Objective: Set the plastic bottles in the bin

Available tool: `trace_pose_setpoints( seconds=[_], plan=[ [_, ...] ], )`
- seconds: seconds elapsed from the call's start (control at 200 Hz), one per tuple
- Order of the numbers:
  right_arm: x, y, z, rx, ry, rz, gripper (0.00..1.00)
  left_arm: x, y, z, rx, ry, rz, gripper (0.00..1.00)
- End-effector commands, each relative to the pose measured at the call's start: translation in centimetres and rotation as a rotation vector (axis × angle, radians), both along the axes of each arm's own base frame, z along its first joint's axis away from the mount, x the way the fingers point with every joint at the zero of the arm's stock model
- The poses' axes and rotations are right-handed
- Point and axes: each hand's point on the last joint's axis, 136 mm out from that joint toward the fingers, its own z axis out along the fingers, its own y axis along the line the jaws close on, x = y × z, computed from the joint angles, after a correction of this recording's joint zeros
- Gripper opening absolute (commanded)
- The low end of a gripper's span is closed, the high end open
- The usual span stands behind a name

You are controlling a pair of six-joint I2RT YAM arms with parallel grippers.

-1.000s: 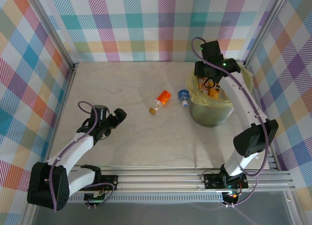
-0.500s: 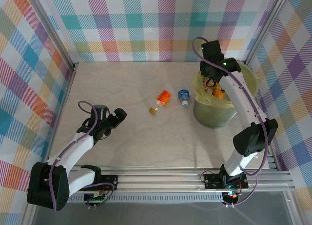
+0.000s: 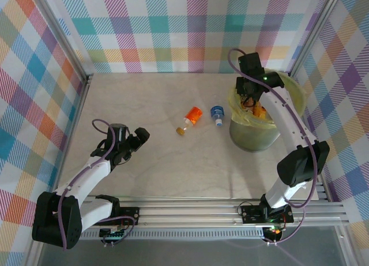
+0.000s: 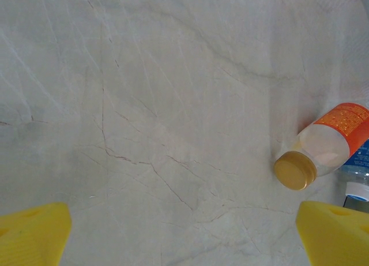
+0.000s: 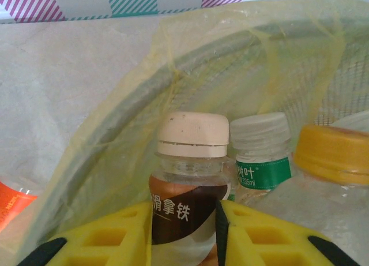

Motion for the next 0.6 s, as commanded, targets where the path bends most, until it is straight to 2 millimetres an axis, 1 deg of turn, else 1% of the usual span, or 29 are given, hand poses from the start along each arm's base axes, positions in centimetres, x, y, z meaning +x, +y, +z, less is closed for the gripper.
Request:
trace_pose_setpoints(
  seconds=[0.0, 0.055, 0.17, 0.295, 0.47, 0.51, 0.595],
  plan=[
    [-2.7, -0.1, -2.0, 0.024, 0.121, 0.014, 0.36, 0.2, -0.4, 0.9, 0.022, -0.013, -0.026, 1.0],
    [-2.8, -0.1, -1.3, 0.031, 0.106, 0.019, 0.4, 0.2, -0.3, 0.9, 0.027, -0.013, -0.029, 1.0],
    [-3.1, 0.1, 1.0, 0.049, 0.061, 0.037, 0.5, 0.5, -0.2, 1.7, 0.054, -0.02, -0.038, 1.0],
    [-3.7, 0.5, 3.4, 0.083, 0.015, 0.068, 0.61, 1.2, -0.3, 3.6, 0.081, -0.067, -0.071, 1.0],
    [-5.5, 1.4, 5.7, 0.163, -0.029, 0.123, 0.81, 2.3, -1.7, 6.6, 0.115, -0.161, -0.176, 1.0],
    [-6.0, 1.5, 6.1, 0.178, -0.037, 0.132, 0.84, 2.5, -2.1, 7.0, 0.135, -0.167, -0.2, 1.0],
    [-7.0, 1.6, 6.9, 0.203, -0.054, 0.146, 0.88, 3.0, -3.3, 7.9, 0.174, -0.191, -0.257, 1.0]
  ],
)
